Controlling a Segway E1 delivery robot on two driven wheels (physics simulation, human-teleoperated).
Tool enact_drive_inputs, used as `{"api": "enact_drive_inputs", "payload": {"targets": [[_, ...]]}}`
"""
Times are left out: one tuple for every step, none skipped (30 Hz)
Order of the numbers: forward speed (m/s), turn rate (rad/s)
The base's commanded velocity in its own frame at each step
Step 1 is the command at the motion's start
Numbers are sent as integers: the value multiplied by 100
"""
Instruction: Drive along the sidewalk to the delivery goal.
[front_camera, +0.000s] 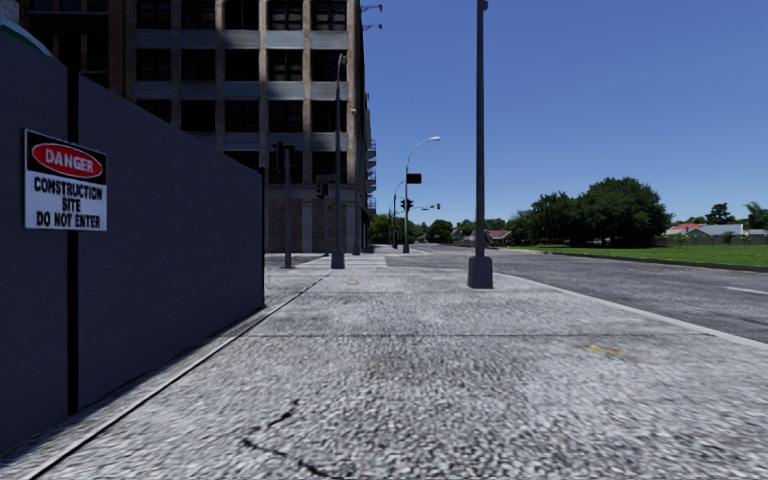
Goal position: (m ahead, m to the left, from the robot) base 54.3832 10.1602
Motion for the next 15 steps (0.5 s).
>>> {"api": "enact_drive_inputs", "payload": {"targets": [[200, 0], [200, 0], [200, 0], [200, 0], [200, 0], [200, 0], [200, 0], [200, 0], [200, 0], [200, 0], [200, 0], [200, 0], [200, 0], [200, 0], [200, 0]]}}
